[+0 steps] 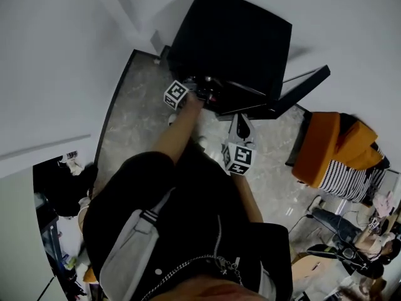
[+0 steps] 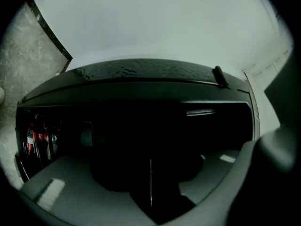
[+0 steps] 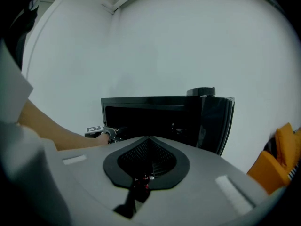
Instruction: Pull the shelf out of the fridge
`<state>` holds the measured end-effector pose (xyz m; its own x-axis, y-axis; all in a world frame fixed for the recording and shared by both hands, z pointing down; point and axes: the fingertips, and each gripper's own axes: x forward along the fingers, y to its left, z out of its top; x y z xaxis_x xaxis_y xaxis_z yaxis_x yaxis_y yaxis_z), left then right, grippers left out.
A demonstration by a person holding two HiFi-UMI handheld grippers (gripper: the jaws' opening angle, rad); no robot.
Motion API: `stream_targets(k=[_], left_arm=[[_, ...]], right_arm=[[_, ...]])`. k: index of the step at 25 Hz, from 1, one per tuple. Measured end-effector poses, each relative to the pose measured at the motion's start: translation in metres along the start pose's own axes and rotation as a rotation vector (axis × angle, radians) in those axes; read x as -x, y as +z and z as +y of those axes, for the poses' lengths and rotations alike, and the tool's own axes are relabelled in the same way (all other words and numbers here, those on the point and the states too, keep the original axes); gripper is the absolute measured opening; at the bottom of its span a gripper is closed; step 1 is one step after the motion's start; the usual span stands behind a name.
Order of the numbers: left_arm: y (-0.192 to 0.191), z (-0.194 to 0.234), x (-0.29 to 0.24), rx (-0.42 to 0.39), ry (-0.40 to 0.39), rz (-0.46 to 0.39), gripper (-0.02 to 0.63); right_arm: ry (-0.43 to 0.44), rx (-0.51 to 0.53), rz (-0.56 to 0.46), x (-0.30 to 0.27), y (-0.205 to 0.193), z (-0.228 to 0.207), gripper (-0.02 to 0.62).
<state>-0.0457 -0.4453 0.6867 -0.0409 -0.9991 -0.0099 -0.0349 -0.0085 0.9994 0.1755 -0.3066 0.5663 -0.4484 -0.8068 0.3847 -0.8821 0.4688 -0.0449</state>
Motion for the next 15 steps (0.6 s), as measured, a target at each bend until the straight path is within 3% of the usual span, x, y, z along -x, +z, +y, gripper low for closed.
stream_targets(k=[9, 13, 15], left_arm=[[0.002, 0.001, -0.019, 0.031, -0.004, 0.009, 0.108], [0.004, 0.000, -0.022, 0.023, -0.002, 0.002, 0.025], [0.003, -0.001, -0.023, 0.014, 0.000, 0.003, 0.023]], right_arm=[[-0.044, -0.030, 0.025, 0.011, -0.012, -0.012, 0.002], [-0.058, -0.039, 0.018, 0.014, -0.013, -0.014, 0.002], [-0.061, -0.039, 0.016, 0.015, -0.014, -0.015, 0.002]])
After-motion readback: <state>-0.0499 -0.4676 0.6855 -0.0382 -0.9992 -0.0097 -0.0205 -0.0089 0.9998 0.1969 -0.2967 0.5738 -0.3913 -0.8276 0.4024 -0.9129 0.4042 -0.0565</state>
